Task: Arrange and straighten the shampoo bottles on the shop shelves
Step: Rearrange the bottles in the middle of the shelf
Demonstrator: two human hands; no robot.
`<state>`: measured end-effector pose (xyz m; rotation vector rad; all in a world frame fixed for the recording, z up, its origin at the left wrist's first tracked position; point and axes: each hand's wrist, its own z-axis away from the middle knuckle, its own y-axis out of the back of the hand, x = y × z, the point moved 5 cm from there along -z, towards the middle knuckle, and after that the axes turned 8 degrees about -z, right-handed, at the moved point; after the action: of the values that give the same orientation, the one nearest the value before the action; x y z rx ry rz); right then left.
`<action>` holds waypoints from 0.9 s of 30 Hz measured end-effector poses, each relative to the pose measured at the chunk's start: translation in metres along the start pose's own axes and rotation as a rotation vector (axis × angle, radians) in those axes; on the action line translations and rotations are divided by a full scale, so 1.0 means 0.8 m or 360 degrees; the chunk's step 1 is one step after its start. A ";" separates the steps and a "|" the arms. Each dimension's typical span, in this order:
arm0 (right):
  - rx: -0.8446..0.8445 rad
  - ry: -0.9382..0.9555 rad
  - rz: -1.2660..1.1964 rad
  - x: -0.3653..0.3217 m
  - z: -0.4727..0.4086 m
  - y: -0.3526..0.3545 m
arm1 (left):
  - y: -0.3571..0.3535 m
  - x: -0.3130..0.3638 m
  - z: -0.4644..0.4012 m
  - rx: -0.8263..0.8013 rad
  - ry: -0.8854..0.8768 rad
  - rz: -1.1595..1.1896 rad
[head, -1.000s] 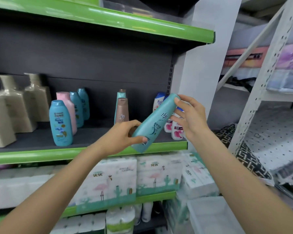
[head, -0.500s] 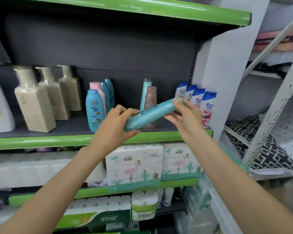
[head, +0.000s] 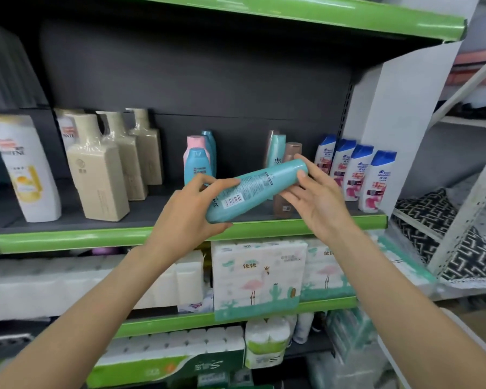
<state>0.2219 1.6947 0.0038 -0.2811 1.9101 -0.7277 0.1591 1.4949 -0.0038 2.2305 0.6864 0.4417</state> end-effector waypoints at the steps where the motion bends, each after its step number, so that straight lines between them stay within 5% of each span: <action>1: -0.0005 0.0001 0.0002 0.003 0.000 -0.003 | 0.000 -0.005 0.001 -0.0009 -0.0001 0.0007; 16: 0.0165 0.0188 0.0379 0.005 -0.017 -0.037 | -0.021 -0.040 -0.005 -0.0502 0.0254 0.1040; 27: 0.0387 0.0362 0.0787 -0.020 -0.064 -0.059 | -0.028 -0.008 -0.089 0.0008 0.0221 0.0839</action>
<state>0.1780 1.6839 0.0591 0.4305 1.9657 -0.6621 0.1107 1.5436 0.0259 2.3891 0.1530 0.8584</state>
